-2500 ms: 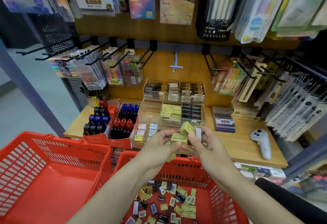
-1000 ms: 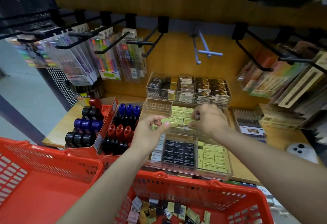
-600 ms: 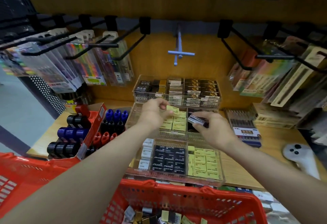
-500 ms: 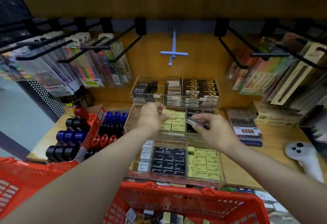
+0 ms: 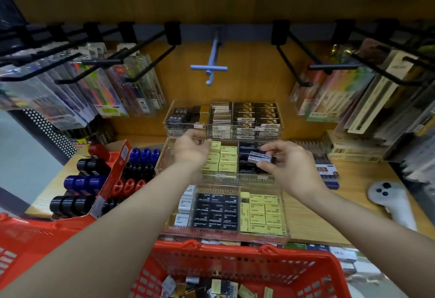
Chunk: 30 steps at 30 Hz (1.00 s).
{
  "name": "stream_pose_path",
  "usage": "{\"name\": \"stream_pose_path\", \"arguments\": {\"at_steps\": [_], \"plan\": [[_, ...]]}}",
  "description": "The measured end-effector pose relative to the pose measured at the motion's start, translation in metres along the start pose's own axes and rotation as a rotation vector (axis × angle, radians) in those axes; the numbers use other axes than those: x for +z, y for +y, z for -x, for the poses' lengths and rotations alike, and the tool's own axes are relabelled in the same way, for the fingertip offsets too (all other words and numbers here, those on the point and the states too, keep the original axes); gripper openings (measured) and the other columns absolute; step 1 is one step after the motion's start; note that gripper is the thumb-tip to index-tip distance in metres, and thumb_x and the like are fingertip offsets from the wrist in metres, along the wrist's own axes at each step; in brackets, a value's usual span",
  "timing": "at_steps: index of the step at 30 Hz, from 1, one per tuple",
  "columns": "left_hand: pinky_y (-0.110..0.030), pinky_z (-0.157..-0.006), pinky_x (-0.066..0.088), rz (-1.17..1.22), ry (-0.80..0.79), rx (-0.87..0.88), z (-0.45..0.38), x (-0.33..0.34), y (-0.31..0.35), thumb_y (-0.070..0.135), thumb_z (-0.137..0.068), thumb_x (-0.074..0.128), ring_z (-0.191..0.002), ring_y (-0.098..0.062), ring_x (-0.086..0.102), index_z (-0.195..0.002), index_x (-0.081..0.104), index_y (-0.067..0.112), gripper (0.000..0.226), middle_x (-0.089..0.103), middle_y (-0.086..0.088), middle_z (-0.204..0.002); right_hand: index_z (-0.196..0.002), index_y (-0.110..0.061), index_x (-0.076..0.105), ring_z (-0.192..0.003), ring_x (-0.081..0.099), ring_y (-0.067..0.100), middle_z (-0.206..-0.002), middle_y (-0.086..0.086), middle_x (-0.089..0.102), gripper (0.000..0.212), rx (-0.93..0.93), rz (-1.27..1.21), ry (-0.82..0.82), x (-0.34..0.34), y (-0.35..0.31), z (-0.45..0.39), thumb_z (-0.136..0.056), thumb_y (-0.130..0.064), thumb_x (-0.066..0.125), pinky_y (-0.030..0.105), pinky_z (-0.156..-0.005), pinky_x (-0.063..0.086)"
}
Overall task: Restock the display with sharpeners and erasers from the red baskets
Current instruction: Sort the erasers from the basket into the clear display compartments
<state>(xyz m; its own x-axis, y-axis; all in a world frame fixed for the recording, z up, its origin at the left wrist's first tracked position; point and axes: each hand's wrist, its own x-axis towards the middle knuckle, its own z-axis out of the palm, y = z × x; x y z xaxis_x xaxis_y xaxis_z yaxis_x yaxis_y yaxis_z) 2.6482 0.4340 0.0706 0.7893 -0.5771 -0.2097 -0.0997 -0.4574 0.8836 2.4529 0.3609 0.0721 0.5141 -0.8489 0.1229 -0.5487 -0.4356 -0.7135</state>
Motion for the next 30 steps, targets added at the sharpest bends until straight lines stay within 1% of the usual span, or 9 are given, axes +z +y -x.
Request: {"name": "stream_pose_path", "arguments": {"at_steps": [2,4,7,10,12,15,20,24,30], "plan": [[-0.052,-0.101,0.048,0.391,-0.126,-0.177,0.01,-0.007,0.005,0.005,-0.088,0.064,-0.114,-0.033,0.058,-0.109,0.057,0.025,0.03,0.059,-0.009,-0.123,-0.106,-0.028,0.07,-0.088,0.06,0.006,-0.099,-0.01,0.063,0.027,0.01,-0.005,0.015,-0.007,0.003,0.002,-0.08,-0.026,0.08,0.02,-0.081,0.049],[-0.052,-0.109,0.041,0.517,-0.249,-0.222,0.017,-0.012,0.006,-0.01,-0.083,0.057,-0.127,-0.039,0.051,-0.112,0.056,0.02,0.042,0.055,-0.014,-0.132,-0.103,-0.027,0.07,-0.088,0.06,0.007,-0.102,-0.009,0.064,0.024,0.016,-0.003,0.025,-0.012,0.006,0.005,-0.081,-0.026,0.079,0.02,-0.081,0.047],[-0.049,-0.116,0.033,0.362,-0.335,-0.157,0.027,-0.01,0.006,-0.015,-0.086,0.055,-0.133,-0.034,0.046,-0.111,0.057,0.021,0.043,0.051,-0.017,-0.139,-0.099,-0.031,0.068,-0.09,0.059,0.007,-0.105,-0.01,0.064,0.02,0.022,-0.017,0.029,-0.018,0.007,0.011,-0.082,-0.027,0.078,0.02,-0.082,0.045],[-0.04,-0.107,0.043,0.046,-0.192,-0.01,0.03,0.004,0.003,0.007,-0.09,0.067,-0.132,-0.029,0.046,-0.109,0.061,0.022,0.025,0.047,-0.007,-0.144,-0.097,-0.033,0.068,-0.086,0.058,0.002,-0.105,-0.011,0.063,0.017,0.006,-0.033,0.038,-0.02,0.009,0.016,-0.083,-0.028,0.077,0.018,-0.079,0.042],[-0.026,-0.081,0.053,-0.133,-0.11,0.088,0.028,0.015,0.002,0.018,-0.087,0.073,-0.12,-0.023,0.055,-0.105,0.062,0.023,0.021,0.049,-0.004,-0.143,-0.096,-0.035,0.067,-0.087,0.059,0.001,-0.105,-0.012,0.063,0.016,-0.007,-0.055,0.039,-0.019,0.01,0.018,-0.084,-0.029,0.076,0.019,-0.079,0.044],[-0.011,-0.044,0.04,-0.328,-0.093,0.179,0.027,0.023,0.0,0.028,-0.082,0.077,-0.077,-0.007,0.057,-0.103,0.058,0.03,0.028,0.054,-0.003,-0.138,-0.094,-0.037,0.065,-0.087,0.059,0.0,-0.104,-0.013,0.063,0.016,-0.03,-0.082,0.051,-0.019,0.013,0.018,-0.084,-0.03,0.076,0.02,-0.08,0.046],[-0.011,-0.058,0.053,-0.426,-0.264,0.341,0.021,0.001,-0.012,0.02,-0.079,0.08,-0.085,-0.005,0.063,-0.121,0.061,0.03,0.047,0.062,0.002,-0.118,-0.091,-0.039,0.065,-0.086,0.061,0.002,-0.101,-0.013,0.065,0.017,-0.033,-0.121,0.097,-0.018,0.015,0.01,-0.084,-0.029,0.076,0.013,-0.073,0.047],[-0.028,-0.096,0.052,-0.628,-0.259,0.447,0.014,-0.019,-0.015,0.008,-0.086,0.072,-0.102,-0.014,0.061,-0.124,0.064,0.023,0.041,0.056,0.0,-0.128,-0.089,-0.035,0.066,-0.079,0.06,-0.008,-0.096,-0.014,0.065,0.016,-0.041,-0.186,0.1,-0.014,0.015,0.011,-0.082,-0.026,0.077,-0.001,-0.063,0.041],[-0.024,-0.072,0.044,-0.711,-0.33,0.386,0.01,-0.014,0.0,0.038,-0.098,0.054,-0.096,-0.015,0.058,-0.119,0.063,0.02,0.029,0.064,0.0,-0.108,-0.089,-0.035,0.067,-0.079,0.06,-0.006,-0.095,-0.016,0.065,0.015,-0.042,-0.17,0.11,-0.017,0.019,0.011,-0.083,-0.027,0.077,0.003,-0.064,0.043]]}}
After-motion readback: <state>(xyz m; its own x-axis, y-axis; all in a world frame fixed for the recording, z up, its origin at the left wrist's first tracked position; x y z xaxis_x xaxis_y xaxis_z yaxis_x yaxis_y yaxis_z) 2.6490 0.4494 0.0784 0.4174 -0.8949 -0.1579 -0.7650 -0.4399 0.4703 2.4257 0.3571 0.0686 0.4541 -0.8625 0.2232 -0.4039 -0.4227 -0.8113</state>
